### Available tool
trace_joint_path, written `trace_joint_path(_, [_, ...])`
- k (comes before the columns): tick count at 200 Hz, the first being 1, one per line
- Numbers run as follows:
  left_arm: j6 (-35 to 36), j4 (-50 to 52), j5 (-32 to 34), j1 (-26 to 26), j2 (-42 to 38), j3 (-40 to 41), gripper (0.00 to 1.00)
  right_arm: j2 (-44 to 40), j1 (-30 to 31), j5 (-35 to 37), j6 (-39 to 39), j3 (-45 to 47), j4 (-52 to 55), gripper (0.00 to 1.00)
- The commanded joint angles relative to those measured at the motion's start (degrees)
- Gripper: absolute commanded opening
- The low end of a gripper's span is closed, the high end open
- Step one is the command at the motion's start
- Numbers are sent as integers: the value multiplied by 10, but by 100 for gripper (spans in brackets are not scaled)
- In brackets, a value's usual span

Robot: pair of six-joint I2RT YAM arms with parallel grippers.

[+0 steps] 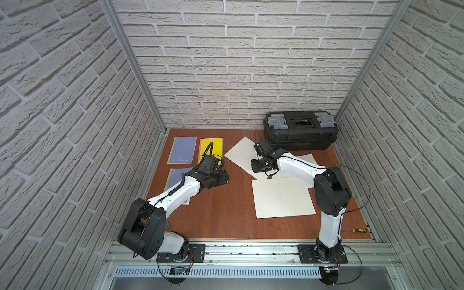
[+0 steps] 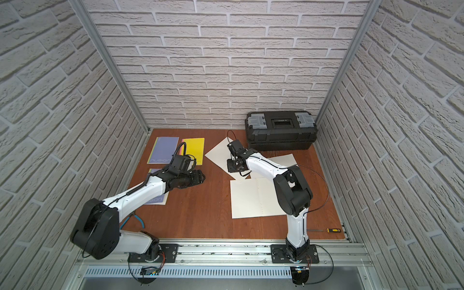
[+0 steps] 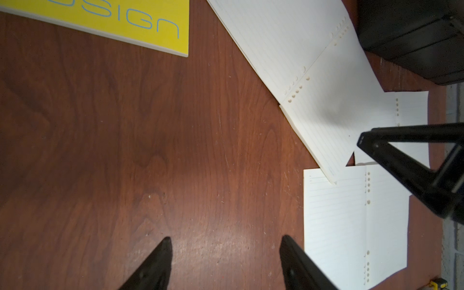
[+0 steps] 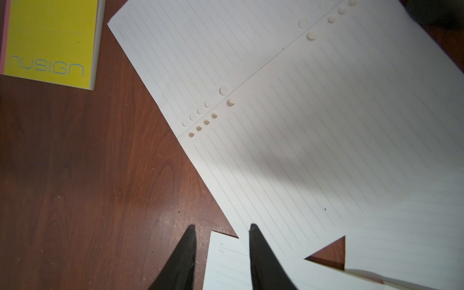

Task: Close the notebook
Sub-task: Adjust the notebook at the center of the board.

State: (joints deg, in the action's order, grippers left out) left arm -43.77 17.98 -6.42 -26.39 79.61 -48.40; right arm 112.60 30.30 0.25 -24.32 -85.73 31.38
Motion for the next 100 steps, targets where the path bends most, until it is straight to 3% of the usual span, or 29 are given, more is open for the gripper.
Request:
trace_joint_path(1, [-10, -19, 7, -7, -13, 15, 68, 34, -2, 2, 27, -37, 21, 35])
trace_joint_path(100, [-18, -27, 8, -11, -23, 43, 68, 91, -2, -30, 20, -57, 24, 31])
